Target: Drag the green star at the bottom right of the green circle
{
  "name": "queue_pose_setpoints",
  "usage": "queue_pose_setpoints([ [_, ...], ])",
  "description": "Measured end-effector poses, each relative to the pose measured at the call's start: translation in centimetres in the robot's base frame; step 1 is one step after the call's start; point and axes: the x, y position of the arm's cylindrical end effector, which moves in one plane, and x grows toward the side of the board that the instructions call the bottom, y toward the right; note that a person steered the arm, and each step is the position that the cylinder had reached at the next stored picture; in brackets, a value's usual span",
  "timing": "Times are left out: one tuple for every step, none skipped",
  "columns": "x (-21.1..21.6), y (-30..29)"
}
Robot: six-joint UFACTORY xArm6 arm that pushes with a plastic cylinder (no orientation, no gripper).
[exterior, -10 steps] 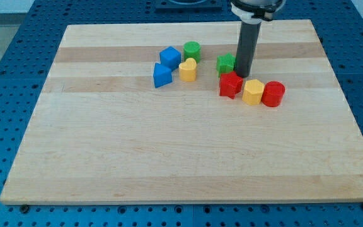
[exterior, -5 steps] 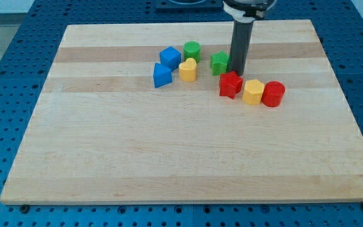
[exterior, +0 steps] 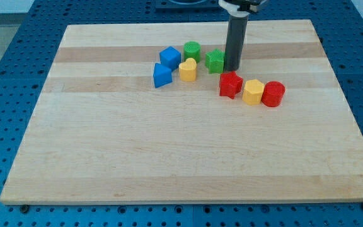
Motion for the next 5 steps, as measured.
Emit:
queue_pose_setpoints([
  [-0.3,-0.2],
  [-0.5,-0.5],
  [-0.5,-0.6],
  [-0.5,-0.5],
  [-0.4,1.6],
])
